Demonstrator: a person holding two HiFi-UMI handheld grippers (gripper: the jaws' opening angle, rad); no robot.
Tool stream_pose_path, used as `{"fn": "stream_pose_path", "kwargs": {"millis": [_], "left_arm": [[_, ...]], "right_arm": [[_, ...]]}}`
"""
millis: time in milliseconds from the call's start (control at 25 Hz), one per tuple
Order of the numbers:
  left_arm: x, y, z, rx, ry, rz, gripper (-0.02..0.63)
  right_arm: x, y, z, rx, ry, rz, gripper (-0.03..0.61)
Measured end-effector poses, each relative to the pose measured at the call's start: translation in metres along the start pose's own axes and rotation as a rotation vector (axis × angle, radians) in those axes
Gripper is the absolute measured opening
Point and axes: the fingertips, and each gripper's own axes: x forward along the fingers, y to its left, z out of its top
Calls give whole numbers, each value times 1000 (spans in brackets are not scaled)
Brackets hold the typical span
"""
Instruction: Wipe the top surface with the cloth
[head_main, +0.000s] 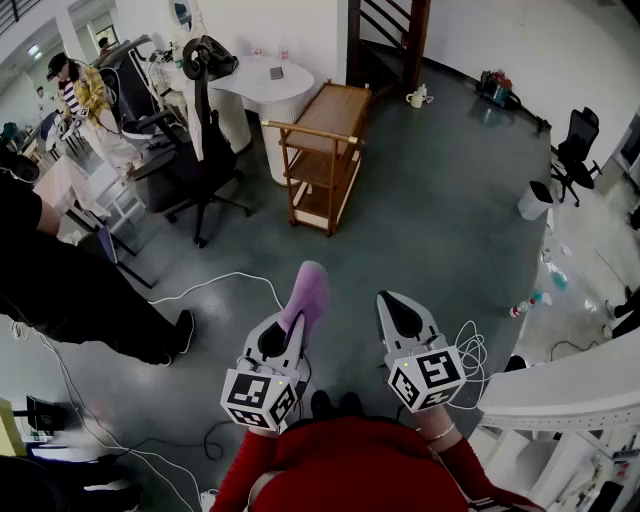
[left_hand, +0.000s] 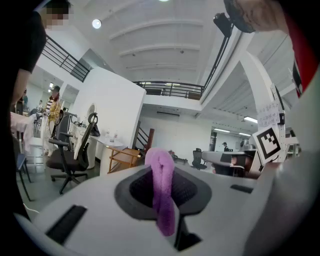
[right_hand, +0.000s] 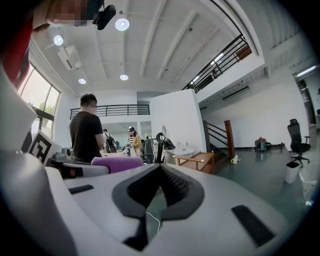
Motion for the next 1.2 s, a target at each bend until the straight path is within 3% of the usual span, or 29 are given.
{"fn": "stream_pose_path", "kwargs": {"millis": [680,1200], "left_arm": [[12,18,-2,-5,17,10,52],[54,75,-9,-22,51,5,52]], "right_arm": [[16,-5,-7,24,15,-2,11],[65,-33,-30,51,97,-53,12]]}}
